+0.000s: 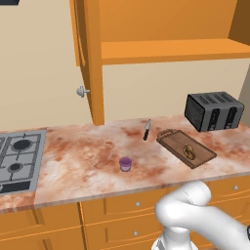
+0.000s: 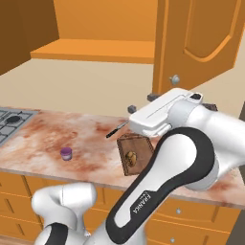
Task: Pick the bread, place it on the cutting board, pick the jam, place it on the counter, and close the cabinet.
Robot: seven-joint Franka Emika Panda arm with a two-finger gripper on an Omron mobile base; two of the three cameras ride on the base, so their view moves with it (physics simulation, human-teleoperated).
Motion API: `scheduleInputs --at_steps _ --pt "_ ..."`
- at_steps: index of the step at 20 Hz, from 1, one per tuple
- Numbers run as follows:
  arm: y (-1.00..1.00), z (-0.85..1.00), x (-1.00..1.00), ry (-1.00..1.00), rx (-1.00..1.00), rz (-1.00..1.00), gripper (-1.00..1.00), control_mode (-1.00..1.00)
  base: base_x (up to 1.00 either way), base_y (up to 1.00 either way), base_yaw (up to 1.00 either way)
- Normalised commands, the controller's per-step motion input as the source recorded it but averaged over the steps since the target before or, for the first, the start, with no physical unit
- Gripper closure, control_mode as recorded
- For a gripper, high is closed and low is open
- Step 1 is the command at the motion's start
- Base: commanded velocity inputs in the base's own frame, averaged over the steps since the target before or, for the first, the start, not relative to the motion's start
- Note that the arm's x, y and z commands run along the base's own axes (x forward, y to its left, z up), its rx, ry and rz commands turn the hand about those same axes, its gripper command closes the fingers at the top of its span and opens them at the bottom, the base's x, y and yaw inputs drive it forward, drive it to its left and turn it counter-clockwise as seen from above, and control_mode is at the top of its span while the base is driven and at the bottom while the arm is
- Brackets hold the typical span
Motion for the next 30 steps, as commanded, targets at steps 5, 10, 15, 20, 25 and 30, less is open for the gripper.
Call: scheduleInputs --at_steps 5,10,15,20,25,30 --pt "-0.03 0.00 -0.20 0.00 0.00 0.00 -1.00 -1.00 0.00 0.00 0.00" --pt "-0.19 0.00 -0.27 0.00 0.00 0.00 -1.00 -1.00 0.00 0.00 0.00" --pt "-0.23 0.12 0.07 0.00 0.01 -0.01 -1.00 -1.00 0.00 0.00 0.00" --pt "-0.32 0.19 0.10 0.00 0.02 0.00 -1.00 -1.00 0.00 0.00 0.00" --pt "-0.37 0.20 0.24 0.00 0.04 0.00 -1.00 -1.00 0.00 0.00 0.00" --pt "-0.36 0.22 0.25 0.00 0.05 0.00 -1.00 -1.00 0.00 0.00 0.00"
